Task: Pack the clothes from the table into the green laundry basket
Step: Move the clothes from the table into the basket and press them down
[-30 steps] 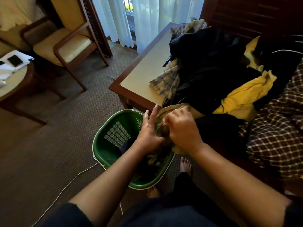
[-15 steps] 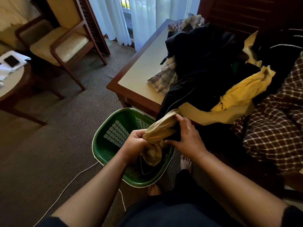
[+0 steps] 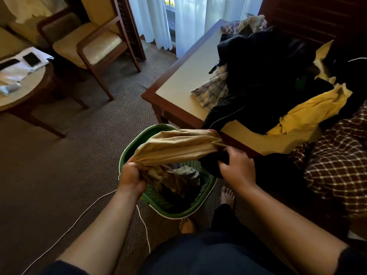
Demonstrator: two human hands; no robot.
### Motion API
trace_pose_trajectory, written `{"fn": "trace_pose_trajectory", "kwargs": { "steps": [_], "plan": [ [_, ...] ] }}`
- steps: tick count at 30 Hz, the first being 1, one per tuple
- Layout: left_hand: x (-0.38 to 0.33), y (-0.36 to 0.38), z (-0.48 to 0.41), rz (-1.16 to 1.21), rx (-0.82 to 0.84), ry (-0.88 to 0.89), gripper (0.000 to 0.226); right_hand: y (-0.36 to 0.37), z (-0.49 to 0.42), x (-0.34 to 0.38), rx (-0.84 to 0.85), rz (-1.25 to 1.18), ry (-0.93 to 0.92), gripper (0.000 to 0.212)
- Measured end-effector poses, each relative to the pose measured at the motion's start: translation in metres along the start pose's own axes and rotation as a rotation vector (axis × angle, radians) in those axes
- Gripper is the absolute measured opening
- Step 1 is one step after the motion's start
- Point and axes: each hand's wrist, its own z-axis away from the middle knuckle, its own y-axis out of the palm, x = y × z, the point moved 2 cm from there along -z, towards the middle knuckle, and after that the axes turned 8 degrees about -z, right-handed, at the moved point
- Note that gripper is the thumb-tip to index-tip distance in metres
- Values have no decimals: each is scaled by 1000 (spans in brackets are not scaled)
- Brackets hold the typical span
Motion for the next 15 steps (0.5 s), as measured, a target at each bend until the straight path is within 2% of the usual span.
{"fn": "trace_pose_trajectory", "kwargs": {
  "steps": [2,4,6,7,8,10,11,13,15],
  "plan": [
    [4,-2,-2,28,-107,-13,43,-1,3,-2,3,-17,19,35],
    [11,-8,-7,18,-282,-75,29,-2,7,-3,-12,-13,2,32],
    [19,-18,-13,-127,-439,-143,26,-5,10,-1,-47,-34,-8,33],
    [21,-22,-17,-306,-460,-127,30,-7,10,1,-66,-53,-23,34],
    [24,-25,-23,-532,-426,-78,45,-8,11,3,-82,-77,-54,33],
    [25,-16,-28,-941,-234,19,90,-13,11,9,-105,-144,-109,28],
    [22,-1,-22,-1019,-109,72,104,-15,11,12,-110,-186,-117,25],
    [14,30,-5,-1026,79,190,110,-18,11,17,-102,-248,-120,24],
    [12,57,7,-1037,208,333,104,-20,12,22,-96,-259,-126,28]
  ]
}}
